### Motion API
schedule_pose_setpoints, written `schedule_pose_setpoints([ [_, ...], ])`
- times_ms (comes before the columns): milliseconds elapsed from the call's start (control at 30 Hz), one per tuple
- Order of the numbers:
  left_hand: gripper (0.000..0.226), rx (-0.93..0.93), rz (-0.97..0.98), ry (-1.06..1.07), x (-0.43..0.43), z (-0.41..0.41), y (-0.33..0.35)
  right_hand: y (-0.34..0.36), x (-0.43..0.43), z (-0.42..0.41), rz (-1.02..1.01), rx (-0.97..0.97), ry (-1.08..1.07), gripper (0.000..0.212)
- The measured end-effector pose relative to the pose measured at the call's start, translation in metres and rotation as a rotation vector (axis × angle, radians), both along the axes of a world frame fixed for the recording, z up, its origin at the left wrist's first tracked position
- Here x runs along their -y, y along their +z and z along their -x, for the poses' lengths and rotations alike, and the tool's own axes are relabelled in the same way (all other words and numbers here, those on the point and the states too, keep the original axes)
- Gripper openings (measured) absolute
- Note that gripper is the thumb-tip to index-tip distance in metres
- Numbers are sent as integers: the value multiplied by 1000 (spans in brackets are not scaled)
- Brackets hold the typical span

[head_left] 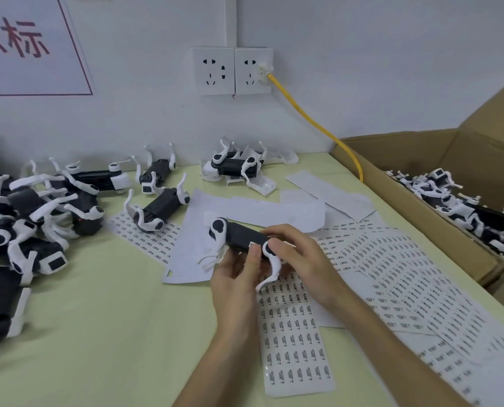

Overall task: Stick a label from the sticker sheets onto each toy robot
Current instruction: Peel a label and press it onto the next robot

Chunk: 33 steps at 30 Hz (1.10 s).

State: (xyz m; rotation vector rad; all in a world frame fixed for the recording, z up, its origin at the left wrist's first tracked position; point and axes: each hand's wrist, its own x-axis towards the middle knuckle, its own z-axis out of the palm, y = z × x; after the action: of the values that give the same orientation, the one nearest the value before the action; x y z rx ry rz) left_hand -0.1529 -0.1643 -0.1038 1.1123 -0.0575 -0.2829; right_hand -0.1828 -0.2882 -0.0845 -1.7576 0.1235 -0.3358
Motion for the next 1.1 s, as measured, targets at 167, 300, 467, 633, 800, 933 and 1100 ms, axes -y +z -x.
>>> schedule_pose_setpoints([
  [167,18,18,-15,-7,0,0,0,0,1,0,-21,11,-5,39],
  [300,17,52,-15,-27,-1,0,-1,-1,0,0,-21,16,-15,35],
  [467,15,115,-50,-23,-1,0,-4,1,1,1,-48,34,-35,36],
  [633,22,85,28,-37,0,-1,-2,5,2,1,-126,59,-40,32],
  [800,41,19,95,-55,-3,-5,-3,4,-1,4,-36,44,23,40],
  [933,43,9,77,-39,-5,-6,-2,4,-2,6,25,-17,47,40],
  [1100,44,7,67,-87,-4,-5,1,2,1,4,90,-11,-23,37],
])
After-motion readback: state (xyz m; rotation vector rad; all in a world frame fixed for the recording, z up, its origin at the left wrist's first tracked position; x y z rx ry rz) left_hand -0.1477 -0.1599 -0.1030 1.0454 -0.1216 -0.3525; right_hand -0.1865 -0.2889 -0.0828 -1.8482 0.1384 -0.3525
